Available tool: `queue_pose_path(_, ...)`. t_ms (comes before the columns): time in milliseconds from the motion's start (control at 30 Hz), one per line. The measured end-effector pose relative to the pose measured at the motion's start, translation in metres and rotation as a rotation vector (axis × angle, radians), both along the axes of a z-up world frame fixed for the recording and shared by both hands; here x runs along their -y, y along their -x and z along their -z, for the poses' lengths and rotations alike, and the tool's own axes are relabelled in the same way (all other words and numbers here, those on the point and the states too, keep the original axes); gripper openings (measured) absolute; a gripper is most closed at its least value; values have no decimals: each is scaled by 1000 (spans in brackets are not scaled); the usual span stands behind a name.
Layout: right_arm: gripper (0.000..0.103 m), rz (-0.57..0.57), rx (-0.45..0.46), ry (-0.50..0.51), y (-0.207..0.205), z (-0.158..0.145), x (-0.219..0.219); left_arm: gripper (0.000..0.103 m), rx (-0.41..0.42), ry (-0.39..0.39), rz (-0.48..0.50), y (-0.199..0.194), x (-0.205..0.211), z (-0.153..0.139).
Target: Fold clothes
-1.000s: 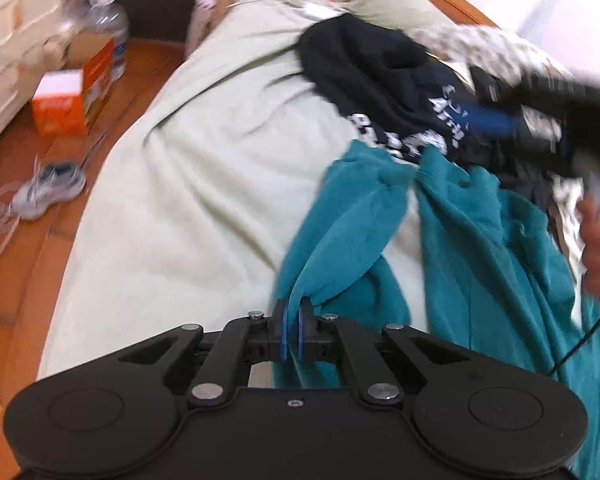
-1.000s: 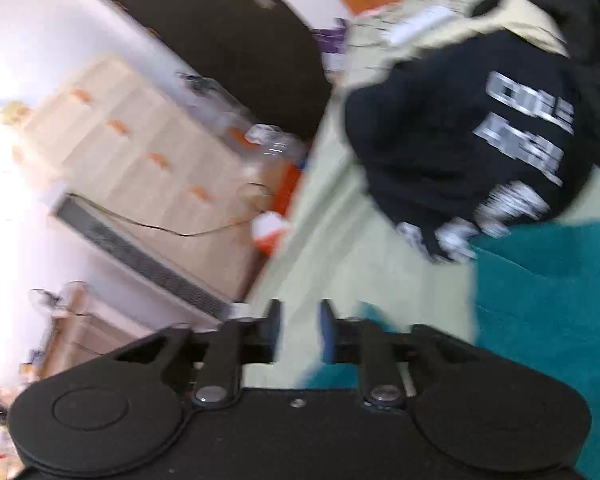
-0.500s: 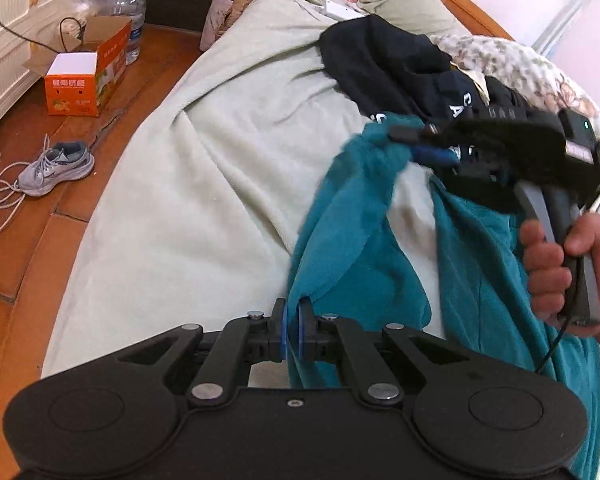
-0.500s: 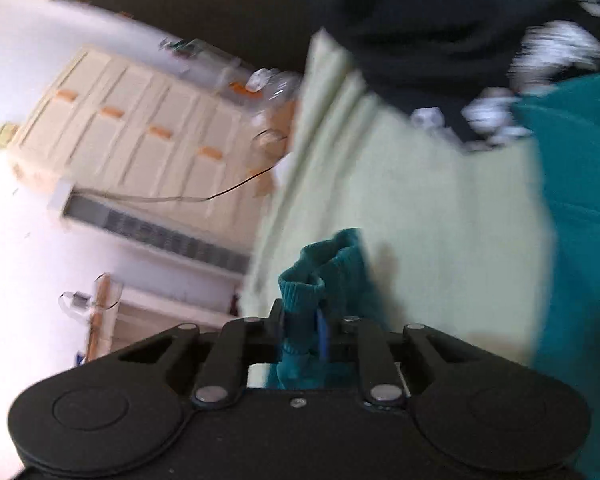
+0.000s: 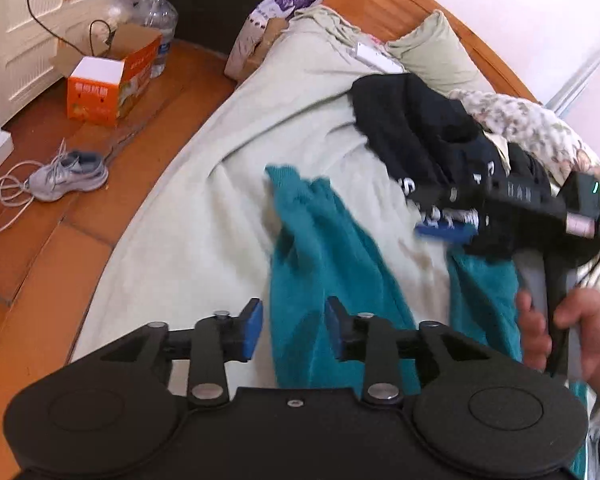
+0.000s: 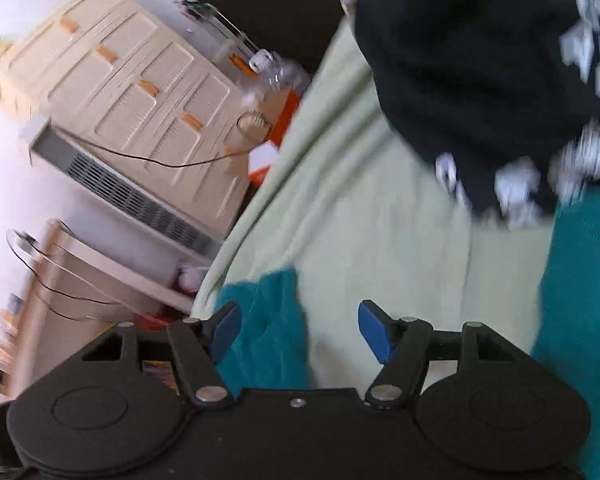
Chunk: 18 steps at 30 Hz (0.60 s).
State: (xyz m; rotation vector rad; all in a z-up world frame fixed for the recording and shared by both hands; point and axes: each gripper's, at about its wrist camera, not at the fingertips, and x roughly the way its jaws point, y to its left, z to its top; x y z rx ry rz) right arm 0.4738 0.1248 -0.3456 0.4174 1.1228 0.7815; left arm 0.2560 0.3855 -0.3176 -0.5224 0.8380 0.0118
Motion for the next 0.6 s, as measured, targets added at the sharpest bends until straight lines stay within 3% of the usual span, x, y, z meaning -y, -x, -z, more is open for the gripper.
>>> queue_pose_path(167,65,-10,-70,-32,6,29,-14,38,-38,-1,9,-38,-2,14)
queue_pose_path(200,58,-12,-82,-50,9,32,-18,38,-40,-4,23,-43,-1,16)
queue_pose_path(233,46,-20,-77,-52,12,32,-21,29,-47,-13,40,-47,0,18)
queue_pose_path(267,9,-35,-78,-38,13,32,-25,7,-55,-24,57,-52,2,20)
queue_pose_path(300,5,-58,-85,-16,15,33,-30,6,-63,-29,78,-56,4,22)
queue_pose_path(600,4,34,8,-66,16,1,-7,3,54,-63,109,-62,6,-1)
